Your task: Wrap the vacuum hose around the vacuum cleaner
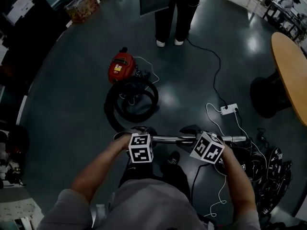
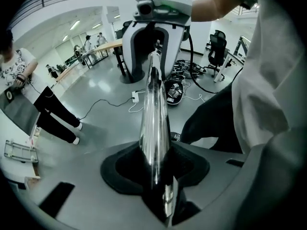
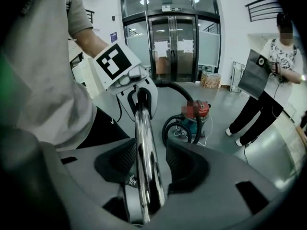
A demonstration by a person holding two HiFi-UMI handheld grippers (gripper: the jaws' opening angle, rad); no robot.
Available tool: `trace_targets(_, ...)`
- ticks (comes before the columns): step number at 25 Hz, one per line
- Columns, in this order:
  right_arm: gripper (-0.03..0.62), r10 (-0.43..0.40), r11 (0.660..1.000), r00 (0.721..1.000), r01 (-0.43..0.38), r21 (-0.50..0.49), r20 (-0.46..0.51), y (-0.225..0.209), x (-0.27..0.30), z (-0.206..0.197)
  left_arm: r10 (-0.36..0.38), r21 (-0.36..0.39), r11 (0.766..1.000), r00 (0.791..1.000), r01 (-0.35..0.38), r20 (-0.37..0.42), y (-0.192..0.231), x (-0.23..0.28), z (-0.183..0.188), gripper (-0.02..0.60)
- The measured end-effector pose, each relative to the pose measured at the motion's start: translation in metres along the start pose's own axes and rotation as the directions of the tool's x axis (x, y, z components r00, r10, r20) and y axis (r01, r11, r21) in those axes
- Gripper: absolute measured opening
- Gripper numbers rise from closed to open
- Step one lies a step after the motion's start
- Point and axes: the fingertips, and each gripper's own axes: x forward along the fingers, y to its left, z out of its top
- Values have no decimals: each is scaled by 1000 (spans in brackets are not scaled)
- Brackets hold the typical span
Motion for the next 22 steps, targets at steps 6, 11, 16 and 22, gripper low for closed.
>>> trace_targets(6,189,68,994,992,-76,75,109,-44,-34,-6,40,-44,998,997,-43,-67,18,20,-7,153)
trace_targets(11,189,119,993,988,-120,-6,-99,-64,8,-48,43,-138,989,997,-50,-59,31,48,-30,153)
trace_targets(16,189,185,975,944,-210,-67,-274,-92,67,-96,69,-203,976,997,-74,-29,57,72,-49,154)
trace_targets(22,189,210,935,884,-306,-178,-417,-128,137,-116,66,-303,951,998,-62,3,80,121,-91,155)
